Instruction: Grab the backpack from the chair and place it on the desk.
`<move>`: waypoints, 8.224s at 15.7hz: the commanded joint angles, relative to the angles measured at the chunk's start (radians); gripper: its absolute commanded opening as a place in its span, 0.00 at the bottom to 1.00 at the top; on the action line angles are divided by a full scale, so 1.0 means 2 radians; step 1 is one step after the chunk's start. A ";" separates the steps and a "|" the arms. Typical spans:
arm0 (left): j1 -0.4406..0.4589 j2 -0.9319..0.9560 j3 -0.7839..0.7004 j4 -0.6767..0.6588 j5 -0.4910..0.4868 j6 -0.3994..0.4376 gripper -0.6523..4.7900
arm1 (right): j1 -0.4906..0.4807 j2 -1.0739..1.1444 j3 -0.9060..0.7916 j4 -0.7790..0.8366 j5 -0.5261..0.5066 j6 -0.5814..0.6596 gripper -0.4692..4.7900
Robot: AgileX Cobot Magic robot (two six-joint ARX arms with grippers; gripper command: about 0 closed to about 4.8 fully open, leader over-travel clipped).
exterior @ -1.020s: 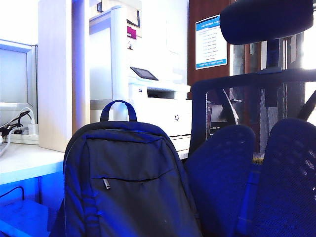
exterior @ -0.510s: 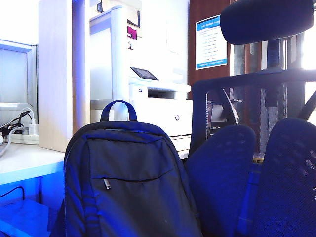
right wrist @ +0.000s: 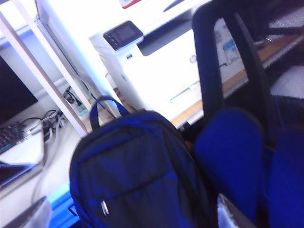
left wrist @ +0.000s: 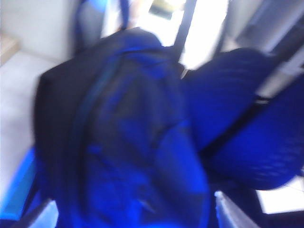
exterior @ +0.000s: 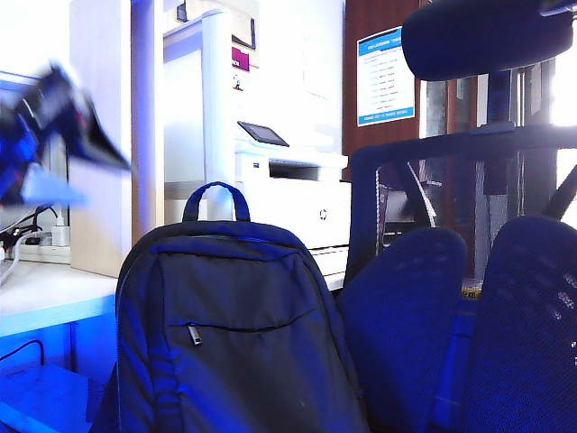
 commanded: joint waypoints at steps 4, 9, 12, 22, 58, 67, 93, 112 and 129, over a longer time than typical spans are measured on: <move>-0.003 0.160 0.136 0.014 0.017 -0.010 1.00 | 0.070 0.109 0.071 0.021 -0.014 0.000 1.00; -0.018 0.219 0.165 0.015 0.031 -0.023 1.00 | 0.126 0.161 0.076 0.024 -0.013 0.001 1.00; -0.041 0.250 0.166 0.027 0.027 -0.022 0.75 | 0.132 0.161 0.076 0.023 -0.017 0.016 1.00; -0.049 0.093 0.168 0.058 0.049 -0.050 0.11 | 0.132 0.161 0.077 0.024 -0.152 0.025 1.00; 0.410 0.016 0.474 -0.173 -0.160 0.046 0.53 | 0.170 0.169 0.138 0.082 -0.238 0.143 1.00; 0.408 0.016 0.484 -0.190 -0.245 0.086 0.98 | 0.169 0.170 0.138 0.078 -0.245 0.138 1.00; 0.050 -0.496 0.195 -0.410 -0.145 0.048 0.78 | 0.004 0.009 0.137 -0.153 0.004 -0.150 1.00; -0.046 -0.780 -0.213 -0.359 -0.282 0.006 0.64 | 0.006 -0.189 -0.081 -0.175 0.062 -0.147 0.75; -0.046 -0.780 -0.371 -0.327 -0.303 -0.030 0.11 | 0.006 -0.259 -0.170 -0.175 0.069 -0.174 0.11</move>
